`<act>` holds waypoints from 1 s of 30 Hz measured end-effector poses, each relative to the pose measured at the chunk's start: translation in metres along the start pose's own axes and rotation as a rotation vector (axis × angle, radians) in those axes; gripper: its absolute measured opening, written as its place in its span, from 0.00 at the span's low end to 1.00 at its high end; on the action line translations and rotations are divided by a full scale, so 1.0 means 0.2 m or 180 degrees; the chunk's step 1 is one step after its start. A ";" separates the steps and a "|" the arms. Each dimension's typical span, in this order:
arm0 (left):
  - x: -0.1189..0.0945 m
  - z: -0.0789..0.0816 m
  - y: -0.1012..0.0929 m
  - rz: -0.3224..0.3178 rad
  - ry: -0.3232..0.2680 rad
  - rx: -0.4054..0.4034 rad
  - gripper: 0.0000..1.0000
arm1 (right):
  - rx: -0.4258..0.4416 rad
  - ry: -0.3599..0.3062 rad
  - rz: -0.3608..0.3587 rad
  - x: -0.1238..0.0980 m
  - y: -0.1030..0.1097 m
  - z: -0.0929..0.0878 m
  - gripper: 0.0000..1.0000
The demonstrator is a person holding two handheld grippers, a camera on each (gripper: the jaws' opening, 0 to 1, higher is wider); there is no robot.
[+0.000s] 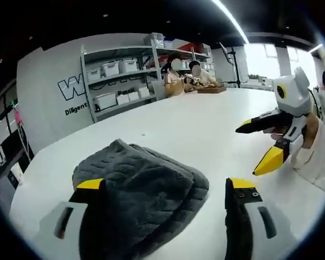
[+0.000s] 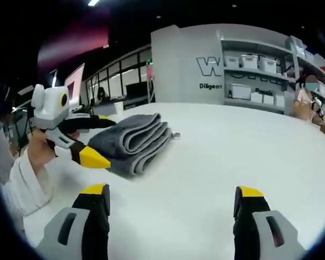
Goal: Open the folded towel by lifting each exposed corner and separating the folded layers until the towel lies flat within the target outline without major curled edges
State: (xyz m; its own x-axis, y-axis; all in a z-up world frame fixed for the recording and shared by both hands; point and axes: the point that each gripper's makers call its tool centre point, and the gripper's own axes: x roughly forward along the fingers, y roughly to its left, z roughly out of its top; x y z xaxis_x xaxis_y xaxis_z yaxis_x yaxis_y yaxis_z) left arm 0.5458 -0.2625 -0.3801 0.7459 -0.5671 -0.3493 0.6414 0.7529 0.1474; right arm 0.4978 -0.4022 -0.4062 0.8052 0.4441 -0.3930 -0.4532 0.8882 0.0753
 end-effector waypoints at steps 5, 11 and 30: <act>-0.01 0.00 0.02 0.0142 -0.0019 0.0113 0.85 | 0.0008 0.0004 0.0005 0.00 0.00 0.00 0.94; 0.00 0.02 -0.01 0.0117 -0.0203 0.0087 0.73 | -0.0006 0.0017 0.0016 0.00 0.00 -0.01 0.94; 0.03 -0.02 -0.01 0.0134 -0.0201 0.0150 0.48 | 0.0046 0.0018 0.0020 -0.01 0.00 -0.01 0.94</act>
State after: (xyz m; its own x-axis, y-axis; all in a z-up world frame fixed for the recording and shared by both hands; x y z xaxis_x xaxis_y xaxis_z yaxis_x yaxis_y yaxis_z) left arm 0.5484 -0.2672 -0.3864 0.7813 -0.5564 -0.2830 0.6159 0.7608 0.2047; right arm 0.4956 -0.4033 -0.4083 0.8001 0.4490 -0.3977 -0.4526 0.8871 0.0910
